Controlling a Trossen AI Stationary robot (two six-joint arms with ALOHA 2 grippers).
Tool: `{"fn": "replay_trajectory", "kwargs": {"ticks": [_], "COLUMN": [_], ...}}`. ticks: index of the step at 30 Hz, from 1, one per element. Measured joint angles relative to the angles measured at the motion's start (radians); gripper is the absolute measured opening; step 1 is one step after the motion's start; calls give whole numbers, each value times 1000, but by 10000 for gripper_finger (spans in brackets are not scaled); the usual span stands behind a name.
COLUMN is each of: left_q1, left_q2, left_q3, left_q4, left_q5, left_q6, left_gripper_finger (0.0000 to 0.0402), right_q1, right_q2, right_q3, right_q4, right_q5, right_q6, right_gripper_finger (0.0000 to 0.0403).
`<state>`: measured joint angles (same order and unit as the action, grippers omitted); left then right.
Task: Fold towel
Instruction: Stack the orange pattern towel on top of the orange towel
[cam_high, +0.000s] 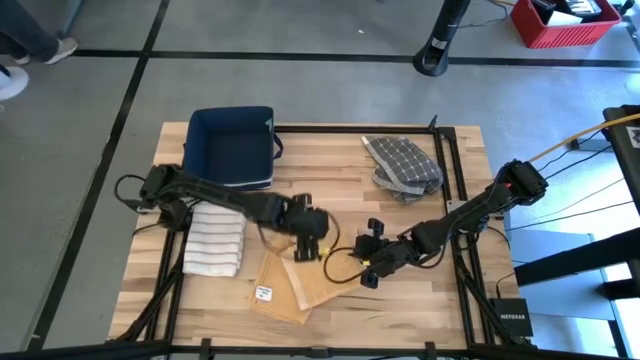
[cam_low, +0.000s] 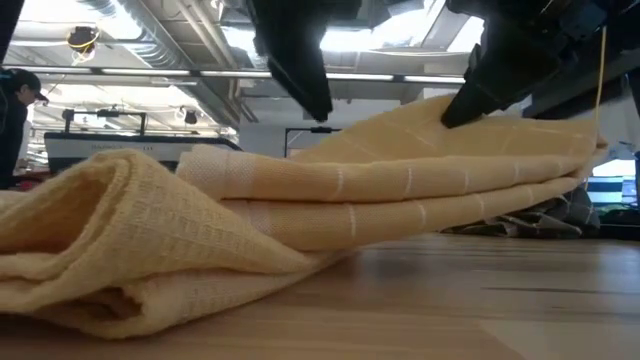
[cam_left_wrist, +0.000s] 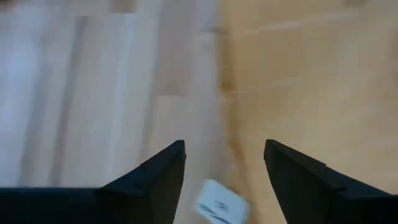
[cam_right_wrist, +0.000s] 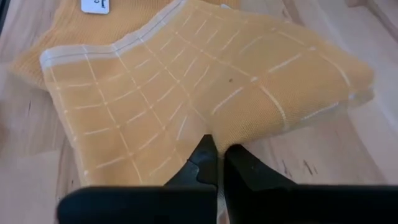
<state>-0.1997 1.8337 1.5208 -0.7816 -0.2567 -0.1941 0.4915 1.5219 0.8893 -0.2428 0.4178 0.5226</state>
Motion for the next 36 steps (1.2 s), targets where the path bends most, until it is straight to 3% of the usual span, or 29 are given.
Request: {"fn": "replay_trajectory", "kwargs": {"ticks": [4, 10, 14, 17, 21, 30, 36], "left_q1": [56, 169, 210, 221, 221, 221, 205], "left_q2": [-84, -146, -131, -108, -98, -47, -27], "left_q3": [-118, -304, -359, -378, -382, -382, -383], "left_q4": [205, 599, 705, 754, 833, 832, 834], "left_q5": [74, 402, 429, 440, 549, 561, 637], "left_q6": [79, 66, 25, -5, -16, -22, -42], "left_gripper_finger": [215, 211, 211, 211, 211, 210, 210], "right_q1": [0, -1, -1, -1, -1, -1, -1], "right_q2": [0, 0, 0, -1, -1, 0, 1], "right_q3": [0, -1, -1, -1, -1, -1, -1], "right_q4": [6, 8, 12, 17, 17, 48, 58], "right_q5": [3, 23, 40, 46, 46, 62, 65], "right_q6": [-33, -102, -158, -184, -185, -191, -220], "right_gripper_finger": [6, 5, 7, 5, 5, 5, 6]}}
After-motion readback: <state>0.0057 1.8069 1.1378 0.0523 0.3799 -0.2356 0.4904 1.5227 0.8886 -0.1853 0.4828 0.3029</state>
